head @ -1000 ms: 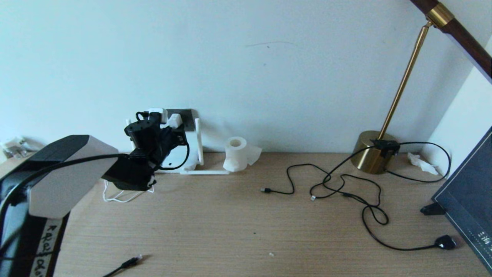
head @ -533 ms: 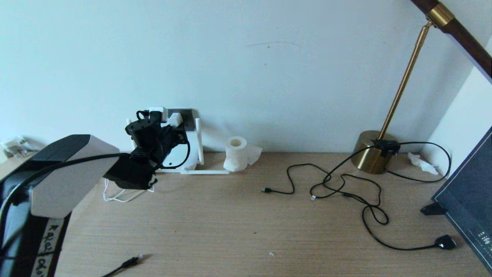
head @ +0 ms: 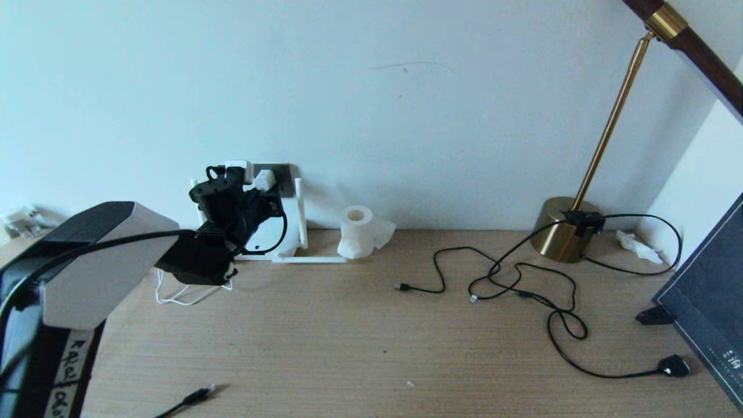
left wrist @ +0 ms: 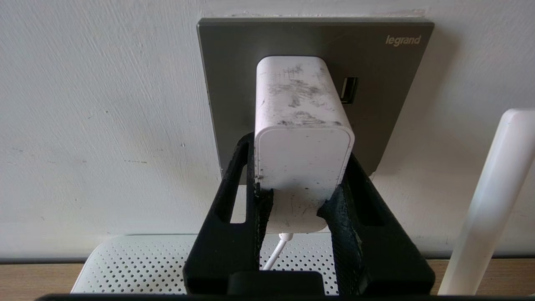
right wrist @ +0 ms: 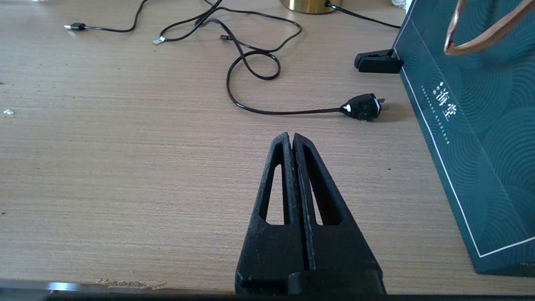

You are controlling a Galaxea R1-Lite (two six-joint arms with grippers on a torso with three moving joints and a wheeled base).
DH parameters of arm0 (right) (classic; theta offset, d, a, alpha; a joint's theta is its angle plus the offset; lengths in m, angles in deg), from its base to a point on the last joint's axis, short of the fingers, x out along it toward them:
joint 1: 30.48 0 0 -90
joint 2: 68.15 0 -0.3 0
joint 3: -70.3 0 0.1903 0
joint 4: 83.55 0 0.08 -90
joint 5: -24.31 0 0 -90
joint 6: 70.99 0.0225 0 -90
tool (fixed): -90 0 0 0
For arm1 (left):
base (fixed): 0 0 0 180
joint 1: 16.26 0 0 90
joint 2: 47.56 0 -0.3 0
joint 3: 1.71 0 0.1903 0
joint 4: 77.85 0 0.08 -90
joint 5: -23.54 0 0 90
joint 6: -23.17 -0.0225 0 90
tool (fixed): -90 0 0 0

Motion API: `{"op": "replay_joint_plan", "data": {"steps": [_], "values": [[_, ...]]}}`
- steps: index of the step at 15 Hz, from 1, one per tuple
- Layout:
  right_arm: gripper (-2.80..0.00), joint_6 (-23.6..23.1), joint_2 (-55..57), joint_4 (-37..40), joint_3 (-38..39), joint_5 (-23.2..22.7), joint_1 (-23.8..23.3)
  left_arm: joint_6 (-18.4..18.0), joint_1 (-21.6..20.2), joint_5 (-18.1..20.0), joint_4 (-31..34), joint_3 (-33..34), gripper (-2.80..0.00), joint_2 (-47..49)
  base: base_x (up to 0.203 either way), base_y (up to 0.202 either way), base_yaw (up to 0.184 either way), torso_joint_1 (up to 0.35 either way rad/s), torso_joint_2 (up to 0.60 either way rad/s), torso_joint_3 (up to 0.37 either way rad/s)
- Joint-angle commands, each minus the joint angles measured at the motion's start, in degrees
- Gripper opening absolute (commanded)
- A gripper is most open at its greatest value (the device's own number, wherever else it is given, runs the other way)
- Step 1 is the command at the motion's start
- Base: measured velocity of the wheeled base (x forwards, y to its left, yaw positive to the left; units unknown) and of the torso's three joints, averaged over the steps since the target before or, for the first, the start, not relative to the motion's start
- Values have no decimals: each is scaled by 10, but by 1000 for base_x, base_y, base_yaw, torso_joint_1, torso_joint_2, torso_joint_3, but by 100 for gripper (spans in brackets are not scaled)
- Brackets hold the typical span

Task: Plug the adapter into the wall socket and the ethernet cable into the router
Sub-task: Plug plug into socket

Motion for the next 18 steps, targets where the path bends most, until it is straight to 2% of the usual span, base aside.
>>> {"op": "replay_joint_plan", "data": {"steps": [1,18], "values": [[-280,0,0,0,0,0,0,0,0,-1,-2,-1,-280,2,0,0,0,0,0,0],[-280,-1,0,0,0,0,0,2,0,-1,-4,1,-280,7,0,0,0,0,0,0]]}}
